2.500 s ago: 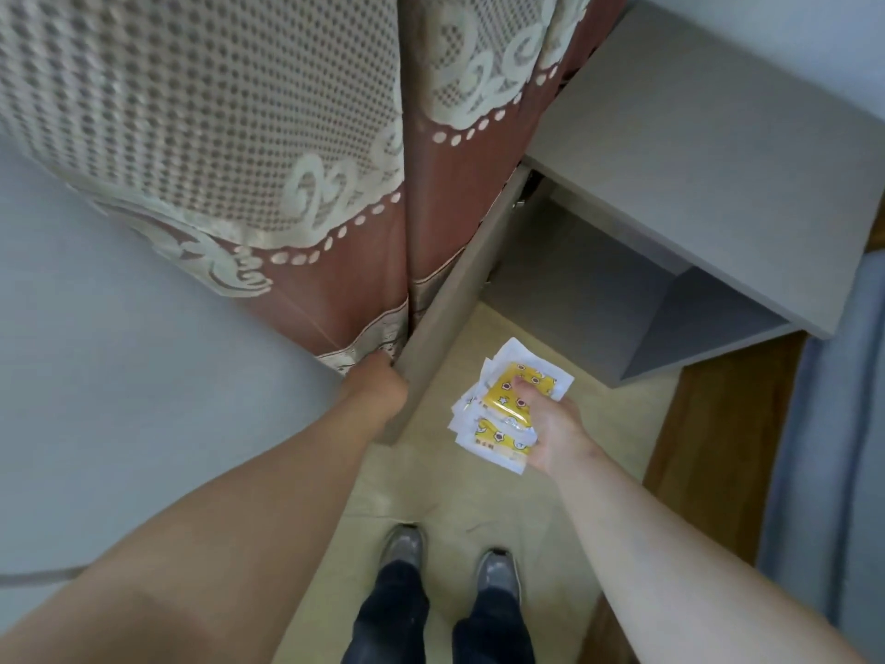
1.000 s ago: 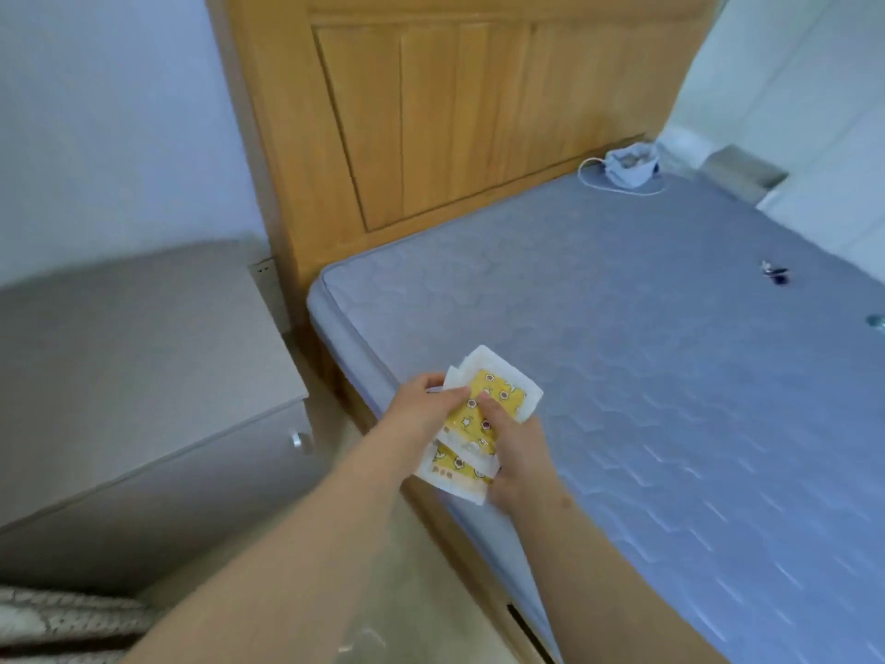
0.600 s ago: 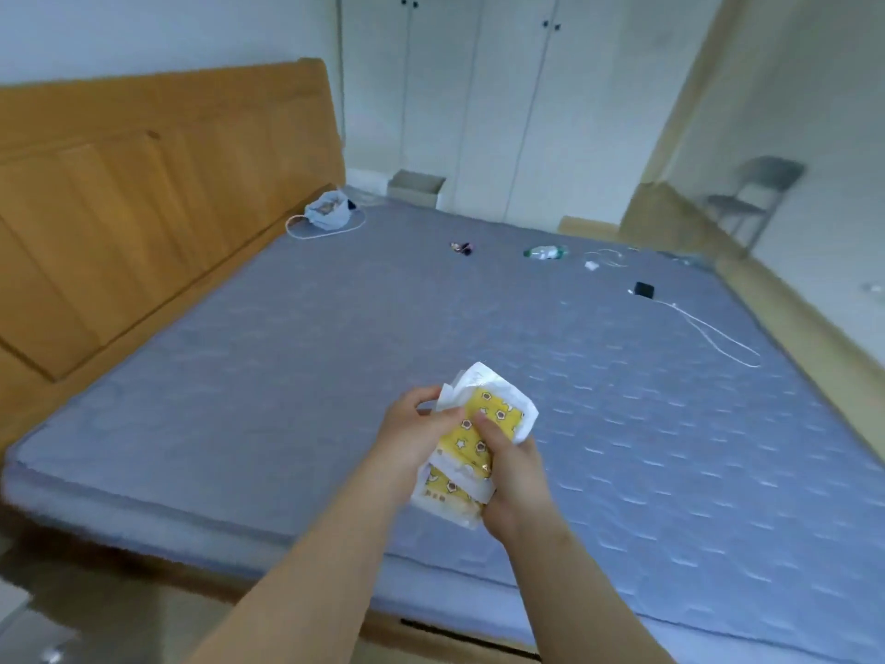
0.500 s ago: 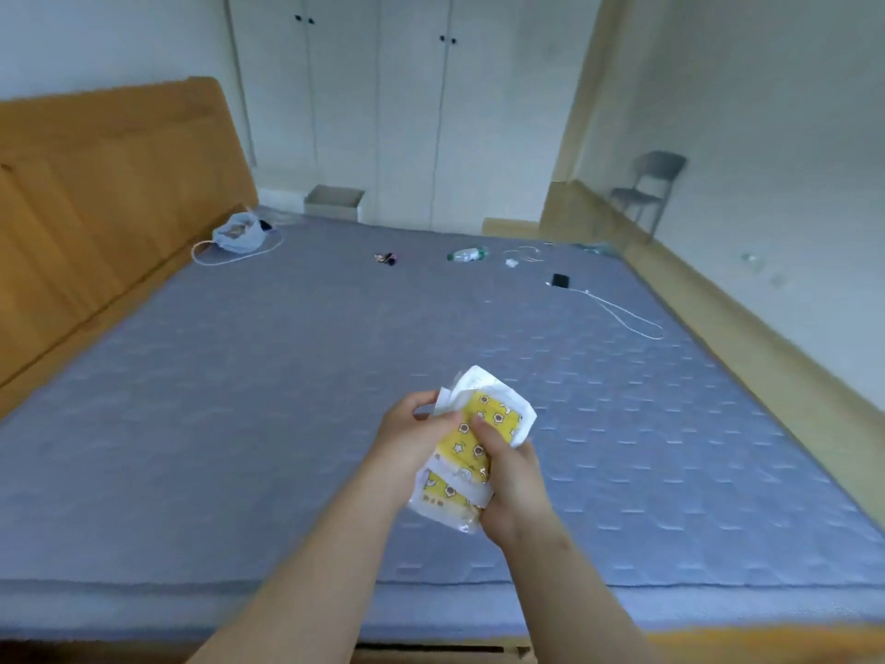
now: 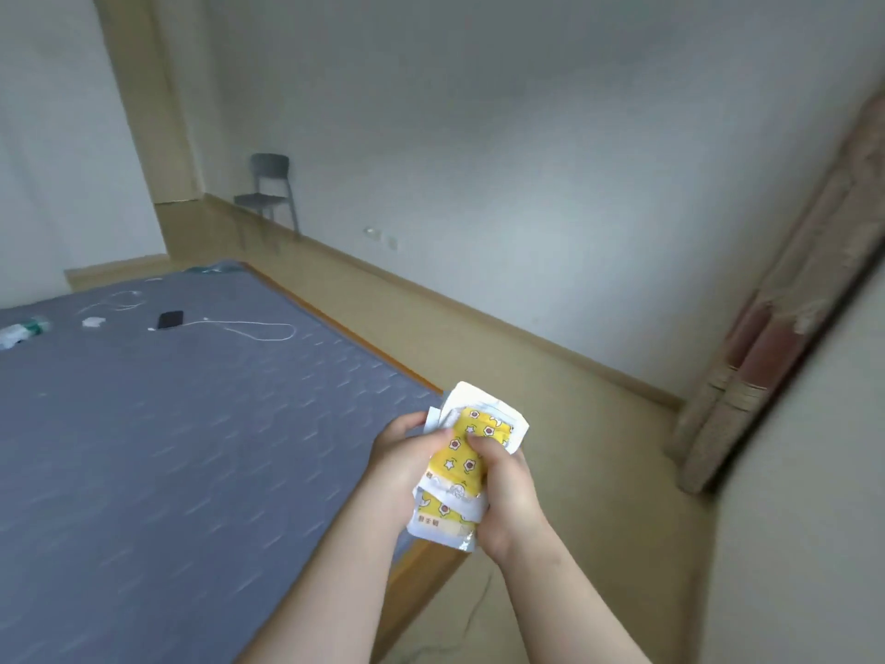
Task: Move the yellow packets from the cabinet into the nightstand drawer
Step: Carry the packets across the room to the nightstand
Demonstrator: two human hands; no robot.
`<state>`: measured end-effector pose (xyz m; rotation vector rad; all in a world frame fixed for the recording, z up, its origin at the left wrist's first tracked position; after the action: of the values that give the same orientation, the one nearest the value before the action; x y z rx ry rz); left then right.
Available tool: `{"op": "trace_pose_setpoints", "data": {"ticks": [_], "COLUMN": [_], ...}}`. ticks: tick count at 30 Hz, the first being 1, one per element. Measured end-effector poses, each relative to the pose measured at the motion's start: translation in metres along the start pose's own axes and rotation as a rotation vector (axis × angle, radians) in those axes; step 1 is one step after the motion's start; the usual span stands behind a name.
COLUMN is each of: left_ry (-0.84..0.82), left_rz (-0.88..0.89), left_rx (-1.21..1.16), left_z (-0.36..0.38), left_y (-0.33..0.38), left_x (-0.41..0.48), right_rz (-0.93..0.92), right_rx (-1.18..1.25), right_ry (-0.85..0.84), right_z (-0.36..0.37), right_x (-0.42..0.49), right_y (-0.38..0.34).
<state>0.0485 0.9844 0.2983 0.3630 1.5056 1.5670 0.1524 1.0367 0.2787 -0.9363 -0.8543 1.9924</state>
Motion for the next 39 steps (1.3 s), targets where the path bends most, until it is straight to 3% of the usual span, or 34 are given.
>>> {"op": "trace_pose_setpoints", "data": {"ticks": [9, 14, 21, 28, 33, 39], "left_ry": [-0.288, -0.375, -0.407, -0.406, -0.399, -0.273], "left_rz": [-0.093, -0.126, -0.152, -0.158, -0.119, -0.156], "left_rx": [0.105, 0.113, 0.151, 0.179, 0.168, 0.086], "left_z": [0.226, 0.323, 0.437, 0.567, 0.678, 0.782], "left_y": [-0.028, -0.014, 0.010, 0.002, 0.005, 0.015], "left_x": [0.114, 0.206, 0.316, 0.418, 0.502, 0.602], "right_rz": [-0.117, -0.188, -0.230, -0.172, -0.185, -0.127], "right_rx": [0.090, 0.090, 0.072, 0.064, -0.021, -0.073], "right_ry": [0.302, 0.390, 0.410, 0.468, 0.421, 0.316], "right_z": [-0.159, -0.199, -0.240, -0.331, -0.396, -0.446], "right_x": [0.092, 0.186, 0.302, 0.422, 0.529, 0.655], "right_y": [-0.118, -0.189, -0.280, -0.350, -0.432, -0.521]}}
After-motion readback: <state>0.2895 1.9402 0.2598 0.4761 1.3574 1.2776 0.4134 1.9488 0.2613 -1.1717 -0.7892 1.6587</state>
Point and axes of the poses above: each hand's wrist, its own x-axis towards the middle knuckle, its own z-axis out of the palm, y = z × x, the point moved 10 cm from there along x, towards the middle knuckle, and after that the axes turned 1 degree about -z, right-handed, at the moved point
